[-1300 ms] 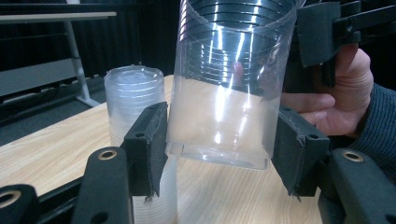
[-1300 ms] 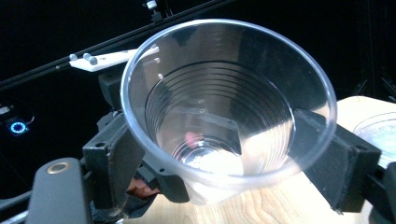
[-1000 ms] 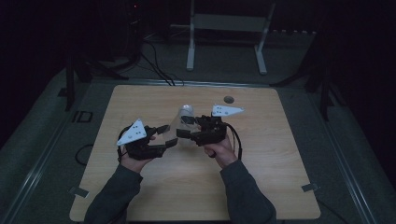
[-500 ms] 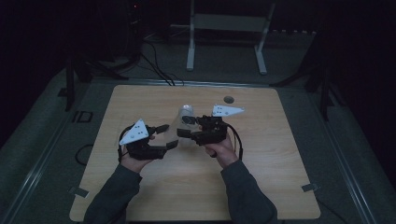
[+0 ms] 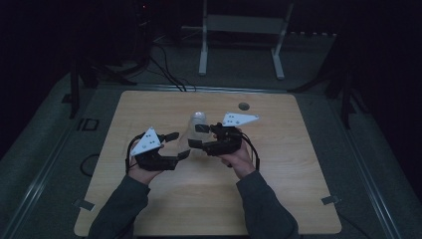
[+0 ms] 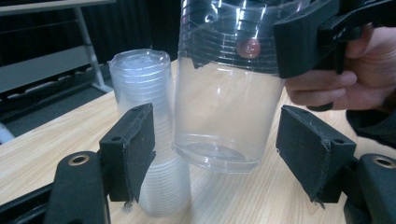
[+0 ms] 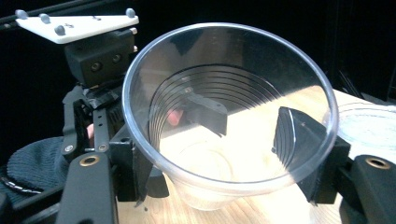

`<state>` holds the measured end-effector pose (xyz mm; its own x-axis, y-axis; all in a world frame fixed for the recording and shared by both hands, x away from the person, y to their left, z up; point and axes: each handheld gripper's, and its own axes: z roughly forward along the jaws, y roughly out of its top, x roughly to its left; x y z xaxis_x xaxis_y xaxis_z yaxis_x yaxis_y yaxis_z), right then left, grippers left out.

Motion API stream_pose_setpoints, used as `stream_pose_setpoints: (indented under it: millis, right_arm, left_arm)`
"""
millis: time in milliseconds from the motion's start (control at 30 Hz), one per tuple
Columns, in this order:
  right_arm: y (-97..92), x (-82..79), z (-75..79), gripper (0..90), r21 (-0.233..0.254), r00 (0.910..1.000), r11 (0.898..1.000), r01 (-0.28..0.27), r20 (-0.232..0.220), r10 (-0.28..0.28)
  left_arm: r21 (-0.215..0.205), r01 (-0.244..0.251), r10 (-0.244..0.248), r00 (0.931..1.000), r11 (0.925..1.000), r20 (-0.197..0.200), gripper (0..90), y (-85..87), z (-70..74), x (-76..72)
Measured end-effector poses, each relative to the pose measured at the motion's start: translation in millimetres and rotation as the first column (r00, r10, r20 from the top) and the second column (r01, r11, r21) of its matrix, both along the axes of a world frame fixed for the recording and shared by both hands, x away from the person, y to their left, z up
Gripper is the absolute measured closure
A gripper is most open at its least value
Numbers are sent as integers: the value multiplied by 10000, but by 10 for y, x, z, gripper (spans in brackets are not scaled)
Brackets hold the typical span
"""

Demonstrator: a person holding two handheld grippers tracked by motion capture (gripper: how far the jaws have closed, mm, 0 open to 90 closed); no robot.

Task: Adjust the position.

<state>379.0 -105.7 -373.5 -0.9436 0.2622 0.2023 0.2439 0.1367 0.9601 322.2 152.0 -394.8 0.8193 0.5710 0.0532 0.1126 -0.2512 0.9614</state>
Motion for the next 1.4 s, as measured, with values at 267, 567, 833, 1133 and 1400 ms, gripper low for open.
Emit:
stream_pose_setpoints:
  millis: [267,567,833,1133,1400]
  right_arm:
    - [32,-12,27,315,-642,9996,9976,269,119,-262]
    - [82,-37,54,316,-1394,9982,9887,550,315,-511]
    - [141,-75,74,317,-1907,9967,9794,658,590,-555]
    - [186,-98,81,316,-2225,9958,9727,668,757,-511]
    - [219,-123,89,316,-2395,9952,9689,627,877,-428]
  left_arm:
    - [285,-95,96,10000,9995,-24,284,-32,-9,-1]
    - [597,-153,157,9999,9981,-56,284,-100,-57,14]
    - [891,-229,248,9995,9958,-199,293,-162,-100,29]
    - [992,-246,277,9992,9948,-303,306,-188,-128,42]
    - [1072,-252,297,9987,9939,-412,345,-202,-151,52]
